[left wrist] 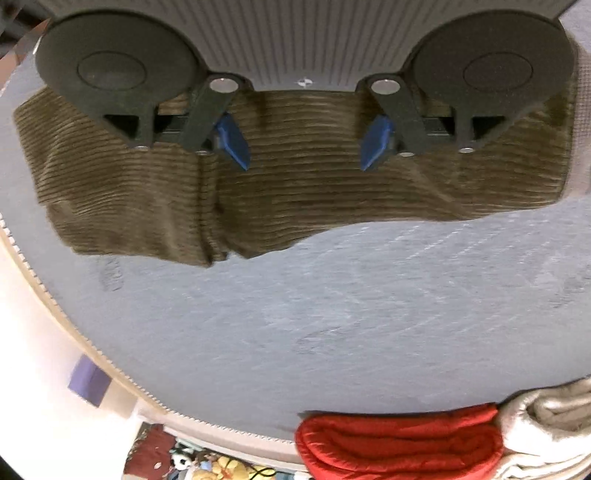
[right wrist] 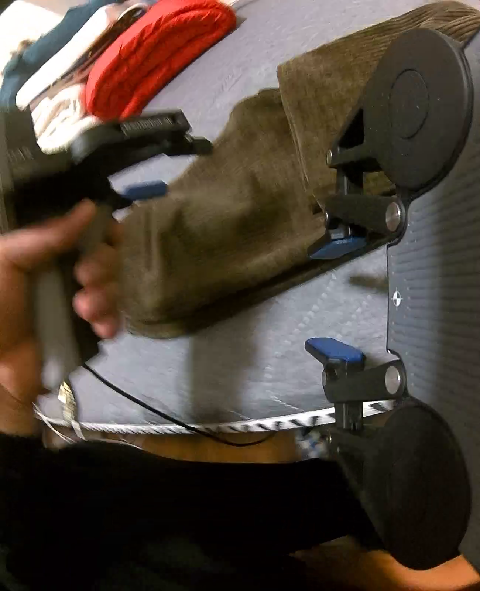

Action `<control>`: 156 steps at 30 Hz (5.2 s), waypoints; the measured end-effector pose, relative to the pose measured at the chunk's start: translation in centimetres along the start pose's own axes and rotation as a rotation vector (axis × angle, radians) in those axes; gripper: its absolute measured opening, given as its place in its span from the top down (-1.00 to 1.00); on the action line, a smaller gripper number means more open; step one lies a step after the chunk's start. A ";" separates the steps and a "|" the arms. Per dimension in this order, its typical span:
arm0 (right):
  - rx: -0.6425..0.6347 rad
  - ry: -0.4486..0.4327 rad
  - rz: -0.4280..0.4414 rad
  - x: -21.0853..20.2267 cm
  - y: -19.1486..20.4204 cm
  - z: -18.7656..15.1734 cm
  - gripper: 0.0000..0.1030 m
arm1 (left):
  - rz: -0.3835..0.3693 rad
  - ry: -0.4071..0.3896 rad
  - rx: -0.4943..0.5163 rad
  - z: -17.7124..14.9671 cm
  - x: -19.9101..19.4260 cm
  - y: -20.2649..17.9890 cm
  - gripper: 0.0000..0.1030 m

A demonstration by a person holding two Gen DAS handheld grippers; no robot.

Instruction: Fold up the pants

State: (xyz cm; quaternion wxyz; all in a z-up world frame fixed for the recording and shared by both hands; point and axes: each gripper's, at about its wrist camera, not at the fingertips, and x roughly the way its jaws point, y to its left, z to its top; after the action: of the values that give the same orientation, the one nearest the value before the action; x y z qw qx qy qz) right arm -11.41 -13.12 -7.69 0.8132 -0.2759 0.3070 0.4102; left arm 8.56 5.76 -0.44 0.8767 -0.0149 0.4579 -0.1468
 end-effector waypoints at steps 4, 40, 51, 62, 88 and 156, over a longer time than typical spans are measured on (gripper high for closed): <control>0.213 -0.116 -0.103 -2.6 -4.2 0.4 -0.13 | -0.079 -0.021 -0.006 0.3 0.8 -1.1 0.37; 1.368 -0.141 -0.382 -3.5 -30.0 -19.8 -0.39 | -0.251 0.047 -0.110 3.3 10.9 -4.9 0.54; 0.878 -0.418 -0.511 -6.9 -26.8 -12.4 0.27 | -0.268 -0.062 -0.220 2.2 2.6 0.9 0.67; 1.253 -0.235 -0.598 -7.1 -29.6 -16.6 -0.46 | -0.317 0.049 -0.174 0.4 5.2 1.7 -0.24; 1.055 0.069 -0.285 -5.2 -23.4 -16.0 -0.71 | -0.284 0.005 -0.043 -1.5 1.0 1.5 0.31; 1.174 0.130 -0.403 -5.7 -19.4 -14.4 -0.75 | -0.060 -0.032 0.297 -2.8 4.3 -6.0 -0.53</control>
State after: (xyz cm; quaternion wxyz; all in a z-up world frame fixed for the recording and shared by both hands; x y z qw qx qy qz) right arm -1.79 -35.94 -9.24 0.8704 0.1403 0.4720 -0.0059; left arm 7.13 -0.85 -4.52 0.8716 0.0989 0.4166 -0.2388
